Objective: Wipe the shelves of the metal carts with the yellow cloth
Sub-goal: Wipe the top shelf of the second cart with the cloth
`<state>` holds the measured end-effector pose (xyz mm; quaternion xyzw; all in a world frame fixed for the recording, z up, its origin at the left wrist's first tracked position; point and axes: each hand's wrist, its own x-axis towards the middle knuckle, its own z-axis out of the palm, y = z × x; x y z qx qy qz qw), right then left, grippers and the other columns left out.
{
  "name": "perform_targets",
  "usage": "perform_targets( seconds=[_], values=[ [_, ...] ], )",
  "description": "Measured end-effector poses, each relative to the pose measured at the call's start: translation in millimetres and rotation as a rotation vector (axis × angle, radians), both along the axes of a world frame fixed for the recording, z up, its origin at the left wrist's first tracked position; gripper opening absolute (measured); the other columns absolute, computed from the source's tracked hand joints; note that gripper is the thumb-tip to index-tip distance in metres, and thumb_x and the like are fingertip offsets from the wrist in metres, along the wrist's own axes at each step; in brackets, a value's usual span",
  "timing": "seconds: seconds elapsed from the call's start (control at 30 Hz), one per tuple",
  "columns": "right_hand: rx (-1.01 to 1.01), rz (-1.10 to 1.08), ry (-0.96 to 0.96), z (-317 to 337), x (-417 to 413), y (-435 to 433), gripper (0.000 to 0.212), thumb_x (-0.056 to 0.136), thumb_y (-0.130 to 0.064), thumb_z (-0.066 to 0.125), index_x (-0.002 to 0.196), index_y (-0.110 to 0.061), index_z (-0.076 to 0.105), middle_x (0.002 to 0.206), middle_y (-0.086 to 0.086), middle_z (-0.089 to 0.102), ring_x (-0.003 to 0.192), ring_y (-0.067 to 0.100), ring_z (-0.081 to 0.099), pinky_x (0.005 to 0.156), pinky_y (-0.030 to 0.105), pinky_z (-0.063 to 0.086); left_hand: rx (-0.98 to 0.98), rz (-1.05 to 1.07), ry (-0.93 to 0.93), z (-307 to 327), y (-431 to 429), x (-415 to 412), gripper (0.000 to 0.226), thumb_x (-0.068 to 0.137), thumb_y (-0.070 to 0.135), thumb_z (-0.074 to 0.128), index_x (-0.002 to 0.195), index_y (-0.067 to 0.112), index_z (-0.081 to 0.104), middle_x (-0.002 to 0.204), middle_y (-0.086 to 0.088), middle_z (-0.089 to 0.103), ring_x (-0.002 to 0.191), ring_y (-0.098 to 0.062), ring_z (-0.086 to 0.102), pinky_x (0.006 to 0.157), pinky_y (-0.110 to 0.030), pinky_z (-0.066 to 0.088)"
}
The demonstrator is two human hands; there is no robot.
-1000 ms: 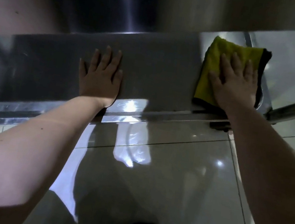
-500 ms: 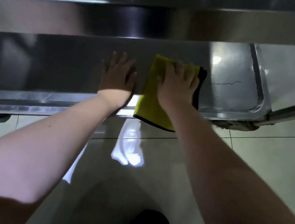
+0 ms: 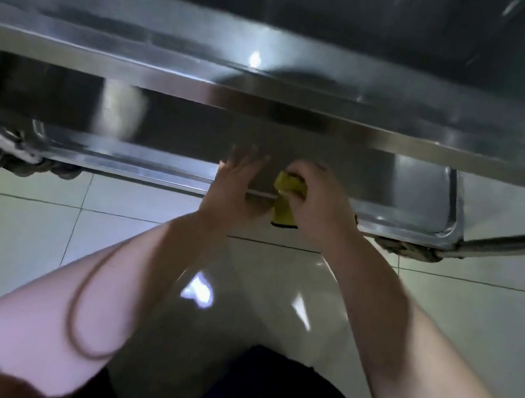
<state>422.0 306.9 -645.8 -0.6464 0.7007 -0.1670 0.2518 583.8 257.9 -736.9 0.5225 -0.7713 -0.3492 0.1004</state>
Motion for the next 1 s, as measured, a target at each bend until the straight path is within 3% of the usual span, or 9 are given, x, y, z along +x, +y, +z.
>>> perform_targets(
  seconds=[0.1, 0.2, 0.27, 0.43, 0.57, 0.63, 0.77, 0.9, 1.0],
  values=[
    [0.025, 0.080, -0.102, 35.9, 30.8, 2.9, 0.025, 0.084, -0.014, 0.071, 0.106, -0.021, 0.062, 0.108, 0.000, 0.059, 0.096, 0.016, 0.054, 0.080, 0.028, 0.040, 0.108, -0.026, 0.091, 34.2, 0.4, 51.5, 0.072, 0.067, 0.063, 0.061, 0.131, 0.029, 0.058, 0.141, 0.002, 0.055, 0.141, -0.022, 0.036, 0.115, -0.046, 0.030],
    [0.050, 0.133, -0.204, 69.1, 69.1, -0.2, 0.025, 0.084, -0.014, 0.072, 0.105, -0.021, 0.061, 0.103, -0.002, 0.061, 0.093, 0.013, 0.055, 0.079, 0.027, 0.041, 0.111, 0.074, 0.157, 82.7, 7.9, 110.4, 0.049, 0.081, 0.042, 0.070, 0.122, 0.017, 0.065, 0.117, -0.001, 0.068, 0.113, -0.010, 0.061, 0.097, -0.031, 0.047],
    [0.108, 0.177, -0.215, 91.8, 100.4, -1.2, 0.022, 0.086, -0.013, 0.068, 0.105, -0.018, 0.058, 0.101, -0.002, 0.059, 0.091, 0.015, 0.055, 0.078, 0.030, 0.043, 0.056, 0.148, 0.149, 117.4, 15.5, 152.7, 0.029, 0.089, 0.024, 0.069, 0.113, 0.008, 0.065, 0.103, 0.000, 0.068, 0.093, -0.002, 0.065, 0.083, -0.021, 0.047],
    [0.258, 0.192, -0.181, 157.4, 166.5, 17.0, 0.024, 0.087, -0.013, 0.062, 0.108, -0.021, 0.054, 0.092, 0.000, 0.058, 0.084, 0.024, 0.059, 0.075, 0.039, 0.049, -0.110, 0.140, -0.101, 210.8, 42.1, 233.9, 0.012, 0.094, 0.022, 0.059, 0.105, 0.021, 0.058, 0.086, 0.001, 0.064, 0.079, -0.029, 0.061, 0.064, -0.029, 0.035],
    [0.202, 0.116, -0.334, 242.7, 191.8, 36.4, 0.018, 0.089, -0.013, 0.065, 0.100, -0.023, 0.055, 0.080, -0.013, 0.055, 0.070, 0.000, 0.052, 0.064, 0.020, 0.041, -0.168, 0.186, -0.065, 305.6, 75.0, 263.7, 0.034, 0.095, 0.035, 0.045, 0.114, 0.014, 0.064, 0.099, -0.006, 0.065, 0.089, -0.027, 0.058, 0.071, -0.028, 0.039],
    [0.213, 0.093, -0.387, 296.2, 199.7, 41.6, 0.021, 0.089, -0.013, 0.066, 0.099, -0.028, 0.055, 0.082, -0.014, 0.057, 0.073, 0.001, 0.053, 0.068, 0.018, 0.042, -0.213, 0.201, -0.066, 365.4, 86.0, 273.9, 0.034, 0.095, 0.032, 0.046, 0.116, 0.014, 0.065, 0.100, -0.009, 0.068, 0.091, -0.028, 0.060, 0.077, -0.032, 0.046],
    [0.090, 0.057, -0.512, 411.1, 219.4, 52.5, 0.028, 0.086, -0.007, 0.069, 0.097, -0.030, 0.058, 0.088, -0.014, 0.060, 0.080, 0.000, 0.056, 0.075, 0.015, 0.043, -0.304, 0.129, -0.144, 496.8, 88.3, 293.6, 0.018, 0.095, 0.024, 0.045, 0.101, 0.020, 0.062, 0.085, -0.004, 0.068, 0.080, -0.032, 0.063, 0.069, -0.036, 0.047],
    [-0.058, 0.057, -0.534, 543.6, 242.0, 64.1, 0.020, 0.087, -0.009, 0.066, 0.092, -0.027, 0.059, 0.081, -0.012, 0.059, 0.071, 0.000, 0.053, 0.065, 0.014, 0.042, -0.426, 0.012, -0.202, 637.9, 85.9, 317.9, 0.029, 0.098, 0.046, 0.033, 0.096, 0.025, 0.054, 0.085, -0.004, 0.065, 0.083, -0.031, 0.061, 0.072, -0.042, 0.047],
    [-0.207, -0.017, -0.547, 638.3, 252.8, 69.8, 0.029, 0.087, -0.009, 0.068, 0.086, -0.035, 0.055, 0.075, -0.013, 0.058, 0.066, -0.001, 0.053, 0.064, 0.014, 0.042, -0.515, -0.099, -0.155, 744.6, 87.3, 329.5, 0.043, 0.089, 0.052, 0.056, 0.108, 0.013, 0.059, 0.092, -0.006, 0.067, 0.086, -0.029, 0.061, 0.073, -0.035, 0.043]
  ],
)
